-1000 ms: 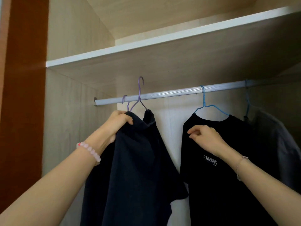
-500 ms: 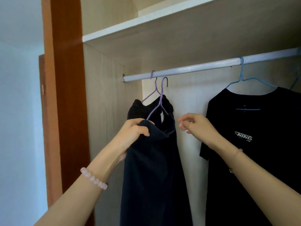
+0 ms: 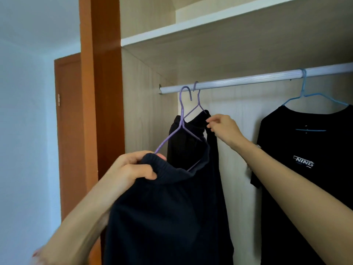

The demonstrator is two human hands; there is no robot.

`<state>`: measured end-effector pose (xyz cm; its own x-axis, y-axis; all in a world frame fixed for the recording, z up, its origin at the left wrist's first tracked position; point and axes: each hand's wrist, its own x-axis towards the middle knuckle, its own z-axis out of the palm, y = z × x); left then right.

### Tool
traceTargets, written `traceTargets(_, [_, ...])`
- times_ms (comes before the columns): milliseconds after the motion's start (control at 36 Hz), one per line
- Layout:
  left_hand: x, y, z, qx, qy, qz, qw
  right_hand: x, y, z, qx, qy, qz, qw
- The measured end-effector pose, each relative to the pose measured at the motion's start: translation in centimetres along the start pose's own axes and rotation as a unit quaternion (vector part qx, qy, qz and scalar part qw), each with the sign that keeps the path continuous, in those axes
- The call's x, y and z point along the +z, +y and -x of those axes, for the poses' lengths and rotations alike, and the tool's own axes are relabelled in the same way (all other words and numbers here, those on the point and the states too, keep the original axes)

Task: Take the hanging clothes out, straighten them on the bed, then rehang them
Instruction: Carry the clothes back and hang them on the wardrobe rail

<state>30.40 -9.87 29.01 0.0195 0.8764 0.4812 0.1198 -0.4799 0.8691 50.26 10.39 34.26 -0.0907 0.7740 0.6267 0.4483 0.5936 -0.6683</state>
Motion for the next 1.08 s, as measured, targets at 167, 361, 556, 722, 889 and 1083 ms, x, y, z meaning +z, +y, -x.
traceTargets(167, [-3.6, 1.6, 3.8, -0.02, 0.004, -0.016, 1.0, 4.3, -3.2, -3.1, -0.182, -0.163, 0.084, 0.966])
traceTargets(361, [-5.7, 2.0, 6.6, -0.027, 0.016, -0.072, 0.997, 8.0, -3.6, -4.1, -0.195, -0.19, 0.202, 0.941])
traceTargets(556, [-6.2, 2.1, 7.7, -0.031, 0.018, -0.093, 0.995, 7.0, -0.7, -4.0, -0.16, -0.105, 0.27, 0.944])
traceTargets(722, [-6.1, 2.0, 8.1, -0.037, 0.003, -0.084, 0.996, 5.8, -1.4, -3.6, -0.099, -0.072, 0.25, 0.961])
traceTargets(889, [-7.2, 3.1, 9.8, -0.03, -0.01, -0.095, 0.995, 5.4, -1.8, -4.3, -0.031, -0.068, 0.28, 0.957])
traceTargets(1083, [-8.3, 4.3, 11.7, -0.019, -0.017, -0.079, 0.997, 5.0, -2.5, -3.6, -0.012, -0.076, 0.319, 0.945])
